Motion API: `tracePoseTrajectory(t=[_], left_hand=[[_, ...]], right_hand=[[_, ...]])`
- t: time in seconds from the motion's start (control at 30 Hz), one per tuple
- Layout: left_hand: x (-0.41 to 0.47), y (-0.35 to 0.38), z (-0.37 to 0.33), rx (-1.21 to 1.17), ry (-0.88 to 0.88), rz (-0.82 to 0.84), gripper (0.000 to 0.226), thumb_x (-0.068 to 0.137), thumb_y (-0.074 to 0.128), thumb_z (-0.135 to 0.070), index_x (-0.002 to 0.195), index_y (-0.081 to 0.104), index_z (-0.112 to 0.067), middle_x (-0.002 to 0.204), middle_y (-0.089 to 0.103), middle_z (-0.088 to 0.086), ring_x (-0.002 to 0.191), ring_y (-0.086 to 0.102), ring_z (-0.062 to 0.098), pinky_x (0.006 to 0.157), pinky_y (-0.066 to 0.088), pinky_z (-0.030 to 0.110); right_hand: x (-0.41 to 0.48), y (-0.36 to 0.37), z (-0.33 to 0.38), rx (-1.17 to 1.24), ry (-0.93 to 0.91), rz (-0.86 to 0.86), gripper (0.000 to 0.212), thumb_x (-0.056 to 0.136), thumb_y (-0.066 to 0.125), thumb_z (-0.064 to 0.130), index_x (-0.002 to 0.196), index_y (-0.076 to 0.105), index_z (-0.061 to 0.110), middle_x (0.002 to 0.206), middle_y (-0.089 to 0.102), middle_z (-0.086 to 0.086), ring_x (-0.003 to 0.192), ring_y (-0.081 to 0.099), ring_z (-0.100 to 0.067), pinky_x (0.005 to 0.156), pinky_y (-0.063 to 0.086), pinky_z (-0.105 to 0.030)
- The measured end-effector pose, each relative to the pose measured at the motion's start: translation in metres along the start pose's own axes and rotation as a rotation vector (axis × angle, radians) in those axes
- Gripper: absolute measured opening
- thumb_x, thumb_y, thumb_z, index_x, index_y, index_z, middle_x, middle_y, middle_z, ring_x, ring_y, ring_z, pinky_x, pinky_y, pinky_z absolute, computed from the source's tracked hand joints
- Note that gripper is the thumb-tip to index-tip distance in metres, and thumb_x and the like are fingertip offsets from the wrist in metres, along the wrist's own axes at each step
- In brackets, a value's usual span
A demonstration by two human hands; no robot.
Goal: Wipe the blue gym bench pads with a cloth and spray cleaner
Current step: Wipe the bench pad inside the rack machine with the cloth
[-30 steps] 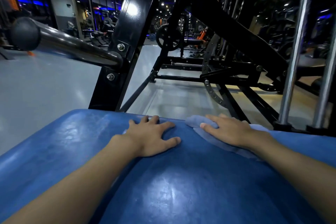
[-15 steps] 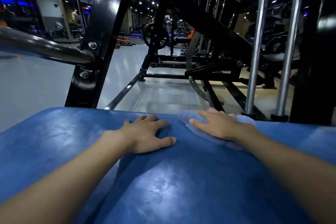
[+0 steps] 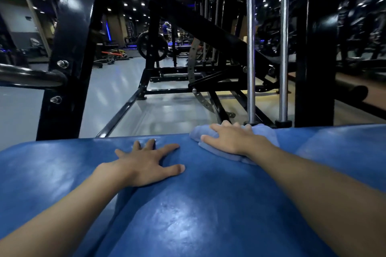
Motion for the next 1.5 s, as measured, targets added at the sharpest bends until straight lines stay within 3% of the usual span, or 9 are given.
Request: tracePoseTrajectory(t=[0.17,0.4,0.57,0.7,0.93,1.27,1.43,1.5], left_hand=[[0.015,-0.008,-0.034,0.009,0.079,-0.073,0.075,0.081,0.029,-0.087,0.148,0.012,-0.058,0.162,0.019,-0.006,0.152,0.013,0.017,0.118,0.011,0.060],[0.037,-0.004,-0.110,-0.008,0.124,-0.105,0.076,0.080,0.029,-0.087,0.146,0.024,-0.050,0.153,0.030,-0.005,0.146,0.024,0.019,0.112,0.019,0.059],[0.031,0.001,-0.161,-0.073,0.180,-0.109,0.068,0.083,0.031,-0.085,0.143,0.028,-0.053,0.158,0.026,-0.005,0.150,0.016,0.019,0.114,0.012,0.064],[0.032,0.006,-0.190,-0.091,0.165,-0.093,0.069,0.078,0.026,-0.089,0.139,0.028,-0.057,0.155,0.028,0.000,0.149,0.015,0.020,0.112,0.007,0.070],[0.036,0.012,-0.236,-0.042,0.126,-0.112,0.079,0.077,0.023,-0.089,0.144,0.025,-0.049,0.153,0.029,-0.001,0.148,0.017,0.021,0.112,0.011,0.069],[0.049,0.011,-0.340,0.011,0.241,-0.138,0.072,0.084,0.025,-0.083,0.144,0.029,-0.045,0.150,0.032,-0.004,0.144,0.025,0.017,0.113,0.018,0.061],[0.059,0.011,-0.402,0.021,0.371,-0.132,0.069,0.085,0.027,-0.082,0.145,0.027,-0.049,0.155,0.027,-0.008,0.146,0.020,0.015,0.114,0.016,0.063],[0.063,0.012,-0.425,0.031,0.408,-0.131,0.070,0.084,0.026,-0.083,0.145,0.028,-0.047,0.155,0.027,-0.008,0.146,0.020,0.015,0.113,0.017,0.063]], right_hand=[[0.005,-0.003,-0.023,0.025,-0.081,0.022,0.072,0.084,0.020,0.083,0.144,0.031,0.044,0.147,0.039,-0.005,0.131,0.042,-0.035,0.104,0.025,-0.056],[-0.007,-0.011,-0.106,0.027,-0.072,0.008,0.064,0.084,0.018,0.081,0.140,0.030,0.052,0.143,0.047,-0.004,0.130,0.046,-0.030,0.102,0.030,-0.054],[-0.024,-0.019,-0.179,-0.015,0.033,0.004,0.063,0.087,0.018,0.078,0.142,0.030,0.049,0.144,0.046,-0.003,0.131,0.045,-0.028,0.101,0.030,-0.055],[-0.019,-0.018,-0.175,-0.048,0.061,0.026,0.074,0.084,0.019,0.082,0.146,0.029,0.044,0.151,0.038,-0.004,0.136,0.039,-0.034,0.105,0.026,-0.060],[-0.026,-0.020,-0.202,0.001,-0.065,0.031,0.071,0.085,0.022,0.080,0.147,0.027,0.045,0.149,0.041,-0.005,0.133,0.042,-0.032,0.105,0.028,-0.057],[-0.046,-0.030,-0.318,0.022,0.011,-0.008,0.078,0.077,0.015,0.084,0.142,0.033,0.046,0.137,0.051,-0.005,0.120,0.051,-0.029,0.099,0.038,-0.052],[-0.063,-0.040,-0.367,0.130,0.023,-0.027,0.059,0.093,0.027,0.070,0.137,0.047,0.036,0.138,0.054,0.002,0.122,0.051,-0.021,0.104,0.039,-0.044],[-0.065,-0.040,-0.390,0.178,0.034,-0.023,0.054,0.091,0.026,0.070,0.133,0.049,0.043,0.140,0.054,0.005,0.123,0.051,-0.019,0.105,0.038,-0.041]])
Point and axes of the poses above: each hand's wrist, its own x-axis towards the middle knuckle, its own y-axis out of the palm, z = x × y, the point moved 2 cm from there along x, towards the middle knuckle
